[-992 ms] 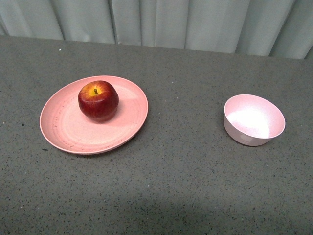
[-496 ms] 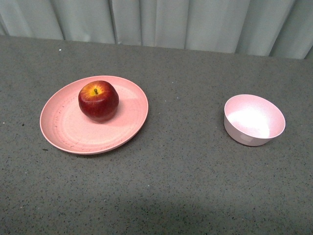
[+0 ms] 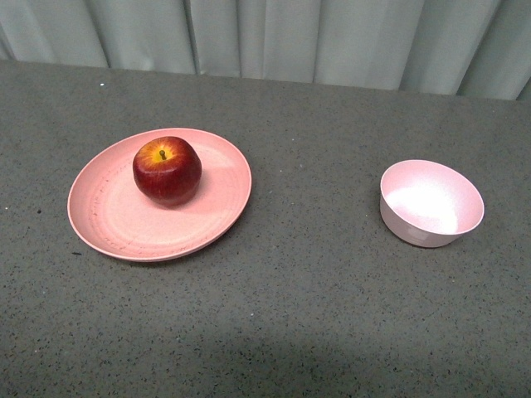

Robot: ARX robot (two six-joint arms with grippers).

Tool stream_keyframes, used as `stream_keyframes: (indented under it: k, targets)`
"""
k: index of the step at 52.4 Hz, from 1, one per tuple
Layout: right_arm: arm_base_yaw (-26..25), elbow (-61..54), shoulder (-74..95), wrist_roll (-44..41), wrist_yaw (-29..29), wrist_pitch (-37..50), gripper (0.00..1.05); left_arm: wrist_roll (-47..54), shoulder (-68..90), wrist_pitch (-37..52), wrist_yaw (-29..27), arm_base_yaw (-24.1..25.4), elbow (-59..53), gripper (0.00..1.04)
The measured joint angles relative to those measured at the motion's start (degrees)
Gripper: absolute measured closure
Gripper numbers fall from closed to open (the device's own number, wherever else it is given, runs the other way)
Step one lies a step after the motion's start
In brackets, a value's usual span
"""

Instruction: Move apple from plate to bowl

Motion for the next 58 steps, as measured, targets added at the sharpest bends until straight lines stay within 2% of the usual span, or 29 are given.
stream_keyframes:
  k: [20,22,25,32,37,44,58]
  targets:
    - [0.02,0.00,0.04,-0.02,0.11,-0.04,0.09,0.00,0.00,0.00,0.00,-0.02,0.00,0.07]
    - [0.59,1.09,1.40,-2.29,2.40,-3.26,0.09,0.02,0.00,0.00,0.00,0.00,0.00,0.07]
    - [1.44,3.04,8.33,-7.34,4.13,-5.42,0.09,0.00,-0.02,0.00,0.00,0.00,0.00,0.07]
    - [3.32,6.27,27.12,-12.68,1.88,3.93,0.09,0.02,-0.02,0.00,0.00,0.00,0.00,0.07]
    - [5.99,12.83,47.23,-14.71,-0.26,11.52,0.09,0.02,-0.02,0.00,0.00,0.00,0.00,0.07]
    - [8.63,18.86,65.31,-18.45,-1.66,15.32,0.09,0.00,-0.02,0.00,0.00,0.00,0.00,0.07]
    - [11.15,31.15,87.60,-19.54,-3.98,12.61,0.09,0.00,-0.02,0.00,0.00,0.00,0.00,0.07]
